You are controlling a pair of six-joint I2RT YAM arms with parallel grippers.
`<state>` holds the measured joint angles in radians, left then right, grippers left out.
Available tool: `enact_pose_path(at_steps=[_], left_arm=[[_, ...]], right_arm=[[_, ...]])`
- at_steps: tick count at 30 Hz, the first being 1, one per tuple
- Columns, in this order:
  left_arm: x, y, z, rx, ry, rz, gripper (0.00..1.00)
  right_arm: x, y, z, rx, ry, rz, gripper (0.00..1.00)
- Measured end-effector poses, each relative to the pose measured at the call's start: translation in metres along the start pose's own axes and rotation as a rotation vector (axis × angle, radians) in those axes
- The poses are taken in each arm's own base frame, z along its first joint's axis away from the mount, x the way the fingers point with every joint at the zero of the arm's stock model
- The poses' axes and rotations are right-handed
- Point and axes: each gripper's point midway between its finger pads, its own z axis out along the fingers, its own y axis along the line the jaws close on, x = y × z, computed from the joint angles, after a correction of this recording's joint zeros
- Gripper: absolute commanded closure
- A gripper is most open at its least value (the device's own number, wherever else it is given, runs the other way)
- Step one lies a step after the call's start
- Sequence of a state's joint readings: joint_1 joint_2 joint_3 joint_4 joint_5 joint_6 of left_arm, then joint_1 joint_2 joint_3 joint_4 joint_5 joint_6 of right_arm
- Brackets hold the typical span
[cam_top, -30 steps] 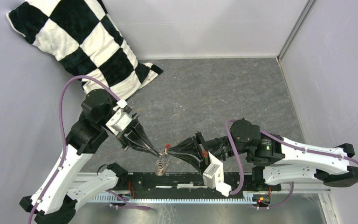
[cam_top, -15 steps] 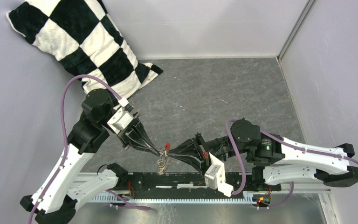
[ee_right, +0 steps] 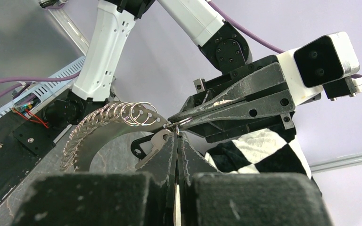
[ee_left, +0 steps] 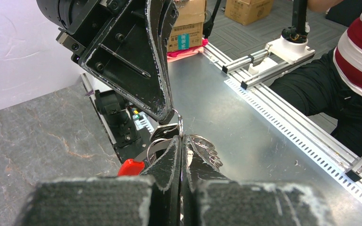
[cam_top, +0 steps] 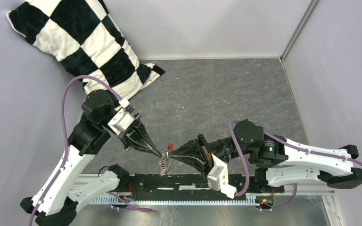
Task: Put the keys on the keyring
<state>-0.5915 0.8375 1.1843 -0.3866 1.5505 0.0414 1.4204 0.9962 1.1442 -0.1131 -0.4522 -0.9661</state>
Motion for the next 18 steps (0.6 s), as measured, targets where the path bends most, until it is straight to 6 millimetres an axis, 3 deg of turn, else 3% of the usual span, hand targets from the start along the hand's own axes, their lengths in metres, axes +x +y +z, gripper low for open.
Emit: enact_pose_path(at_steps=[18], left_arm=[[0.000,-0.001,0.000,0.000,0.000,0.002,0.98]], right_arm=[[0.008,-0.012,-0.008,0.056,0.067,-0.027,0.99]])
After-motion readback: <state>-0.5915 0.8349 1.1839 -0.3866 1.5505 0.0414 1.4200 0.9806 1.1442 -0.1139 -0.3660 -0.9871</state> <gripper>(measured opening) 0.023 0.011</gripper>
